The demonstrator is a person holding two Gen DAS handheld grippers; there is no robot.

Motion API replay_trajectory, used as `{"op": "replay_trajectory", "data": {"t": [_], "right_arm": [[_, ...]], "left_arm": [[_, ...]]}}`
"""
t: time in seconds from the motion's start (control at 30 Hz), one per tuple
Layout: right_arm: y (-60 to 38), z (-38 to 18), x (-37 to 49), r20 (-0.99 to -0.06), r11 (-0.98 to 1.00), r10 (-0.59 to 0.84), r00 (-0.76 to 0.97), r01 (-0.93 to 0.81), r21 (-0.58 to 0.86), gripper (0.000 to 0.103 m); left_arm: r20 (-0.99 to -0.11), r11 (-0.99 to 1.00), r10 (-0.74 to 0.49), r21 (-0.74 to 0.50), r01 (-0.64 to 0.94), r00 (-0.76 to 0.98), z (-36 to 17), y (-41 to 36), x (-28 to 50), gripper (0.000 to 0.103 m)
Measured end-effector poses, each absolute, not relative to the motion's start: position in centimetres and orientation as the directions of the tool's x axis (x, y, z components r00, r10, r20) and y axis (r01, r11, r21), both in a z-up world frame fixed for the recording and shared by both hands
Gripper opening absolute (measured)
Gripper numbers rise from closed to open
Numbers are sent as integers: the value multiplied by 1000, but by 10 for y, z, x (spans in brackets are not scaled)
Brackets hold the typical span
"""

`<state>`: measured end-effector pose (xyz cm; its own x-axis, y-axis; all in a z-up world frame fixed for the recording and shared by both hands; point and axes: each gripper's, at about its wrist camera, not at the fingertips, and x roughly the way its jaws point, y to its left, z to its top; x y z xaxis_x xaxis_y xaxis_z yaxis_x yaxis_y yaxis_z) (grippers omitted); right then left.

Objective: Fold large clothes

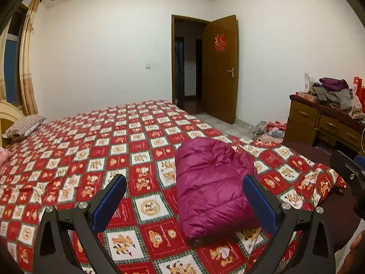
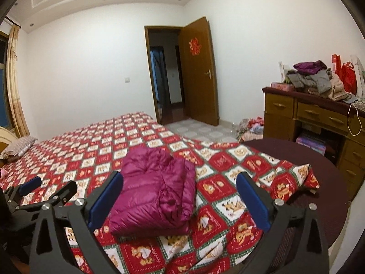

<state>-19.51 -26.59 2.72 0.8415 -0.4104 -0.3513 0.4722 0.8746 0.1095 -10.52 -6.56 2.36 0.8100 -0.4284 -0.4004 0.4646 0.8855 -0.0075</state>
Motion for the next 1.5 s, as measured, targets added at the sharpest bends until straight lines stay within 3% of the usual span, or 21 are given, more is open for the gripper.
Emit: {"op": "replay_trajectory", "data": {"t": [0.63, 1.5], "right_arm": [[-260, 42, -191, -303, 883, -411, 860, 458, 103, 103], [-263, 45, -175, -312, 887, -405, 860, 452, 96, 103]], "left_arm": [[-338, 894, -423, -6, 447, 841, 47, -57, -110, 102], [-359, 906, -392, 6, 422, 847, 46, -55, -94, 102]]}}
